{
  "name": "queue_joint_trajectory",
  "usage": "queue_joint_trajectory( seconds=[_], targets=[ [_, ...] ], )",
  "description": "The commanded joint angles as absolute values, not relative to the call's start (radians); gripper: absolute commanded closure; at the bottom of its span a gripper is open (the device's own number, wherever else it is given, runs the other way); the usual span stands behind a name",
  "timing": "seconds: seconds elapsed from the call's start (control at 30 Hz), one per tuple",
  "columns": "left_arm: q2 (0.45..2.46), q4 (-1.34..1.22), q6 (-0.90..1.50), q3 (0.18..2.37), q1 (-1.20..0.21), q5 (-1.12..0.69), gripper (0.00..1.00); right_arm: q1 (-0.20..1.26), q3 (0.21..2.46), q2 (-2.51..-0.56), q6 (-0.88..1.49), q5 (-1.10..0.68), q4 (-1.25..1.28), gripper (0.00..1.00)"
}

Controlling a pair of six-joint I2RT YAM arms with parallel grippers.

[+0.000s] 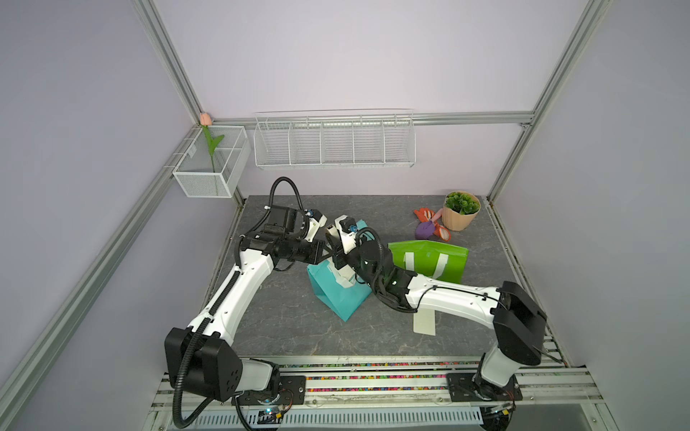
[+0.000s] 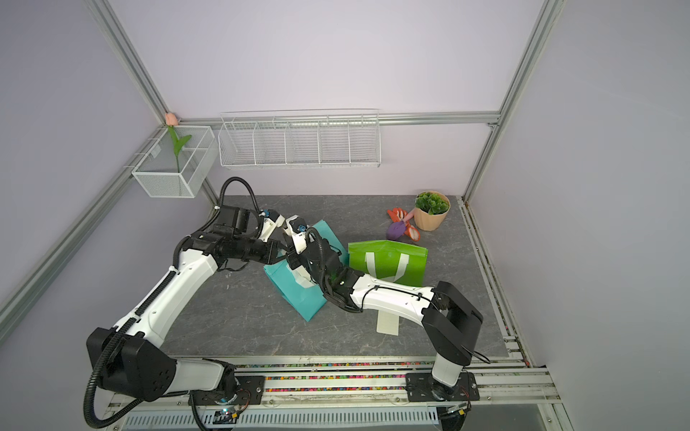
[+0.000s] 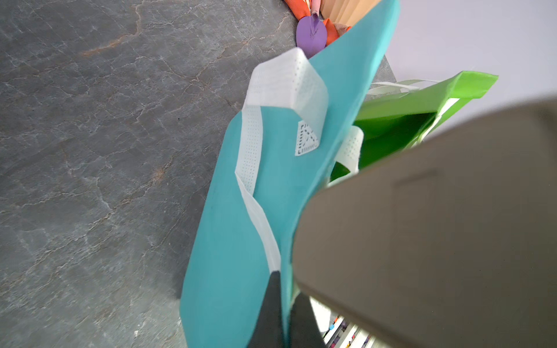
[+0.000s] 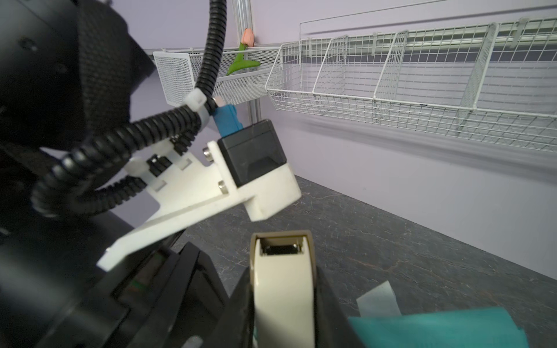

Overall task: Staple the receipts to the bags
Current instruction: Place the stapler in the takeout bag.

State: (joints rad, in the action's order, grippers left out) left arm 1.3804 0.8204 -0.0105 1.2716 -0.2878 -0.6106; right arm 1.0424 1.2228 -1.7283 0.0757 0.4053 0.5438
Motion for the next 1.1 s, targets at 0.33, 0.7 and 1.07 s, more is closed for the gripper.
queue_joint_trajectory(
  seconds=[0.33,0.7,1.07],
  targets=[
    [1.360,0.805,-0.002,1.290,-0.270,-0.620,1.00,1.049,1.179,-1.744,0.058,0.449,0.590,0.93],
    [1.364,0.813,-0.048,1.293,-0.285,-0.620,1.00,1.051,1.207,-1.736,0.089,0.356,0.503,0.63],
    [1.370,0.877,-0.178,1.328,-0.312,-0.554,1.00,0.979,1.364,-1.529,-0.252,0.128,-0.117,0.11]
  ],
)
